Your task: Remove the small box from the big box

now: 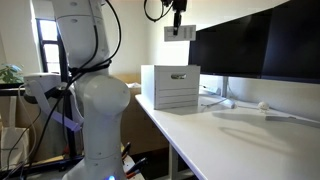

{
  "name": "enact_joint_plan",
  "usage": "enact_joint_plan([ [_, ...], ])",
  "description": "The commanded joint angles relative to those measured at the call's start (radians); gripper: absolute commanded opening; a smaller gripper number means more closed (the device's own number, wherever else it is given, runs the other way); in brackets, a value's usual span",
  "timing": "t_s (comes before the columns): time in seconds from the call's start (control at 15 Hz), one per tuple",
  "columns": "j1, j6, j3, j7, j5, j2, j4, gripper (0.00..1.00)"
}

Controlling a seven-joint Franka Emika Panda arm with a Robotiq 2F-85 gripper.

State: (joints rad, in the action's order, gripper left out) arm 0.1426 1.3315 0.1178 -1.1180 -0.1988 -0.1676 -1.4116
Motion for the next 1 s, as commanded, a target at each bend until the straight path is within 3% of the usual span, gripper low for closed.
enact_joint_plan([
  [0.0, -0.051, -0.085, -0.033, 0.079, -0.013, -0.039, 0.017, 0.31],
  [0.6, -0.154, -0.255, -0.132, 0.296, 0.022, -0.035, 0.079, 0.31],
  [0.93, -0.212, -0.205, -0.184, 0.39, 0.065, 0.01, 0.133, 0.31],
])
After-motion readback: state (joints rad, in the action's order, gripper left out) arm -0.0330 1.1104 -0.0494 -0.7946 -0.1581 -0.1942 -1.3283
